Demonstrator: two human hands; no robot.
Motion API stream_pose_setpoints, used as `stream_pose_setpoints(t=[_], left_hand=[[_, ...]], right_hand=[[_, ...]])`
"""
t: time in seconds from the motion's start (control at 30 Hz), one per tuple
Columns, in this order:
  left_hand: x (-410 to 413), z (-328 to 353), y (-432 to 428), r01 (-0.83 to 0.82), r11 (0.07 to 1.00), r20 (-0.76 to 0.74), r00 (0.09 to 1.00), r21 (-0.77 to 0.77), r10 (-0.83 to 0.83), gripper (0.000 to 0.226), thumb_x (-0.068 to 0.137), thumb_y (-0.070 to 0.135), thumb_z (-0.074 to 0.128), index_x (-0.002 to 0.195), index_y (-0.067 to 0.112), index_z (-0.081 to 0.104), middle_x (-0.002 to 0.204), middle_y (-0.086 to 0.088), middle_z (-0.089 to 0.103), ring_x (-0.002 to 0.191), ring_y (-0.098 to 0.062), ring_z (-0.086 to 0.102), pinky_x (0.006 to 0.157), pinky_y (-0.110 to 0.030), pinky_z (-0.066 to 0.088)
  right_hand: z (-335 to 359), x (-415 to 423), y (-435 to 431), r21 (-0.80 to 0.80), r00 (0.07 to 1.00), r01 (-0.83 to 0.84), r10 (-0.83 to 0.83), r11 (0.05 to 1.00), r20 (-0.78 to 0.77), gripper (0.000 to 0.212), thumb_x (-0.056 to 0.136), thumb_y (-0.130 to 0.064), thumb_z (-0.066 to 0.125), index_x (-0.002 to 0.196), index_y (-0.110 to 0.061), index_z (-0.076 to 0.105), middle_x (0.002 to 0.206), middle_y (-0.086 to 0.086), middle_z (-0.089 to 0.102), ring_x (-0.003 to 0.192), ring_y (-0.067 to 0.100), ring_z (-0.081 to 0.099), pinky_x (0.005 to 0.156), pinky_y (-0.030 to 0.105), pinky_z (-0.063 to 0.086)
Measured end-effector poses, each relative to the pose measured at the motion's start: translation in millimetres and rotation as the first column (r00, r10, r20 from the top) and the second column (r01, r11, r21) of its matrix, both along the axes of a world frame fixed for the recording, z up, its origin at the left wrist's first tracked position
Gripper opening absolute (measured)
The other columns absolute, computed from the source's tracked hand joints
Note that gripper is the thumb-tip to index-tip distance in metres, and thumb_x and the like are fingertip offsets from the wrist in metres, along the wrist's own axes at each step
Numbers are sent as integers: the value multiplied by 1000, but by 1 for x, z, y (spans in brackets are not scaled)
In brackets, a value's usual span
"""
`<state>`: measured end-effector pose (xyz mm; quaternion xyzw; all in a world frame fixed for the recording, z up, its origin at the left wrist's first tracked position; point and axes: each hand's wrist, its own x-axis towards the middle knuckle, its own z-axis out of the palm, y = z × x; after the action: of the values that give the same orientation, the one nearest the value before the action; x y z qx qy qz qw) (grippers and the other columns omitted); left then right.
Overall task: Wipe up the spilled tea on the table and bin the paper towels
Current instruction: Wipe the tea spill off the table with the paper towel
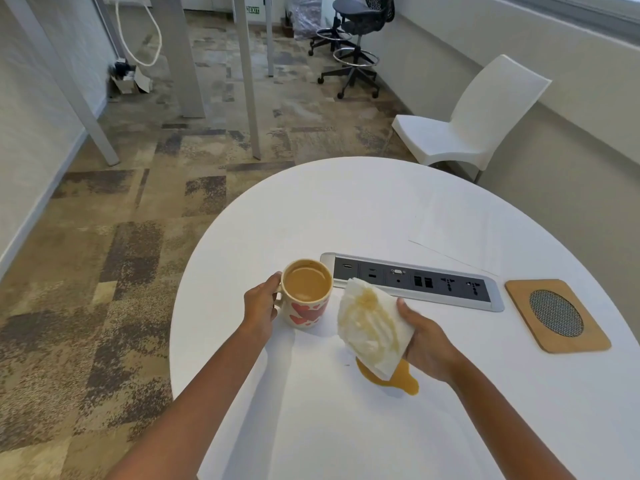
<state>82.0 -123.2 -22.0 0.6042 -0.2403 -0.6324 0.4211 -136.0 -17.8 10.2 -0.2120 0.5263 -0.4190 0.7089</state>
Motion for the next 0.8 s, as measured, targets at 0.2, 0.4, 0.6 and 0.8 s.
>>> stream_pose_setpoints(t=[0.2,0.4,0.6,0.8], left_hand=[[-4,-3,5,3,1000,-10,1000,8,-3,32,90,20,55,59,16,47,44,4,41,52,-13,29,47,-23,22],[-5,-6,5,8,1000,-11,1000,-1,-8,28,90,19,54,63,16,50,59,-2,36,52,-14,30,48,-23,21],[-8,-5,2,9,1000,-7,1000,6,-9,31,90,21,55,60,18,47,60,0,36,54,-12,30,49,-23,23],[-4,-9,-5,60,998,111,992,-21,-57,39,91,28,53,55,16,41,58,-2,35,53,-14,29,49,-23,23]], right_hand=[[-11,-7,11,59,950,184,-193,981,246,50,90,-44,37,114,-6,61,104,14,74,92,27,72,71,38,61],[-21,-13,20,91,899,286,-300,954,319,54,94,-47,32,115,-5,59,106,16,72,93,29,72,75,42,61],[-22,-9,22,69,873,353,-355,933,335,44,96,-38,35,112,-5,60,102,15,74,90,26,73,74,40,61],[-26,14,17,62,914,378,-383,924,136,29,97,-11,42,122,-1,50,106,16,64,101,31,60,94,47,50]])
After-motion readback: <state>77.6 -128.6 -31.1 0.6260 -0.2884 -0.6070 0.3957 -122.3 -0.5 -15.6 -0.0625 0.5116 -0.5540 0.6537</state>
